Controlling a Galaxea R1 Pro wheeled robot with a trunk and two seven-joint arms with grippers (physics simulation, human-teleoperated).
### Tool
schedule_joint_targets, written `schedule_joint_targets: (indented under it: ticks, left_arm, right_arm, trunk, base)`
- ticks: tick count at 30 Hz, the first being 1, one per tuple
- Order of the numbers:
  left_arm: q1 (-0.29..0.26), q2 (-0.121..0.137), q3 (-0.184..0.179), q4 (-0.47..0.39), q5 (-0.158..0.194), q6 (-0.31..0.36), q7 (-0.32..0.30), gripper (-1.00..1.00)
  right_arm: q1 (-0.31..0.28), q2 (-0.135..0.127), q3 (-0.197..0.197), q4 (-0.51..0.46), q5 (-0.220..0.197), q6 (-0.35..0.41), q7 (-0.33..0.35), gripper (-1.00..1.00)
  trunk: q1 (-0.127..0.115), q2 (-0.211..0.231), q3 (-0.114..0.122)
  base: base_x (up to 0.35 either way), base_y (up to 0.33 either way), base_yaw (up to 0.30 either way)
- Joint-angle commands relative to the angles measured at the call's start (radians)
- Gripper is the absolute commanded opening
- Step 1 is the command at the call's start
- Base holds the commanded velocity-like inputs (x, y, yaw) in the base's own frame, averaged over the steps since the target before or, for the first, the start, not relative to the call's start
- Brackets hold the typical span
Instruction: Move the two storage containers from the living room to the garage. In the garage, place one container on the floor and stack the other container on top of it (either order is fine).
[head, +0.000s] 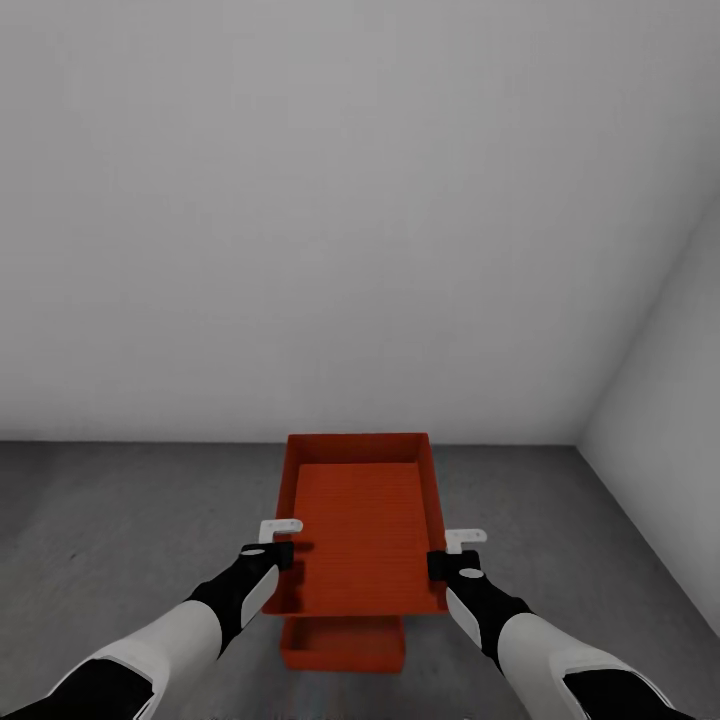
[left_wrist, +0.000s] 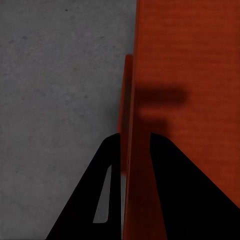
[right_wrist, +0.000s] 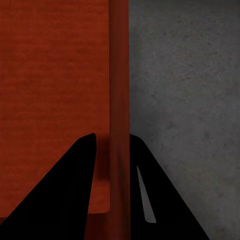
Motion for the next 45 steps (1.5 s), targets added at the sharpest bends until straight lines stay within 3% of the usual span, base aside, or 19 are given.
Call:
schedule_joint_targets:
  ticks: [1, 45]
  left_arm:
    - [-0.002, 0.057, 0.057, -0.005, -0.023, -0.014, 0.02, -1.0]
    - [-0.002, 0.057, 0.056, -0.008, -0.024, -0.014, 0.02, -1.0]
  right_arm:
    - [0.0, 0.0, 0.005, 0.003, -0.009, -0.002, 0.009, -1.0]
    - [0.0, 0.0, 0.005, 0.003, -0.009, -0.002, 0.008, -1.0]
  trunk:
    - [0.0, -0.001, -0.003]
    - [0.0, -0.001, -0.074]
  base:
    - [0.0, 0.0, 0.0]
    - [0.0, 0.0, 0.0]
